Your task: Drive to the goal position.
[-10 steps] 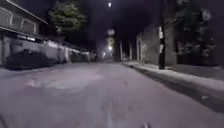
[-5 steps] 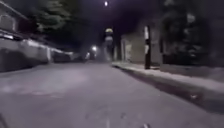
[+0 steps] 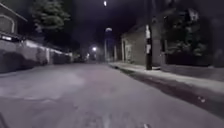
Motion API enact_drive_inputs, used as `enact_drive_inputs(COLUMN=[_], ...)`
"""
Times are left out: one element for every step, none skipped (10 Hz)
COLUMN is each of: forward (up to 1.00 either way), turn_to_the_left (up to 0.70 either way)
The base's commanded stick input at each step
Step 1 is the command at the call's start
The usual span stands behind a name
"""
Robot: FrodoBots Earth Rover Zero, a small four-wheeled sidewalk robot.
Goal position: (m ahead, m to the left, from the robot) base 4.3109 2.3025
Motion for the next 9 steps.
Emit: enact_drive_inputs(forward=[0.50,0.50,0.50,0.50,0.50,0.50,0.50,0.50,0.50], turn_to_the_left=[-0.50,0.00,0.00,0.00,0.00,0.00,0.00,0.00,0.00])
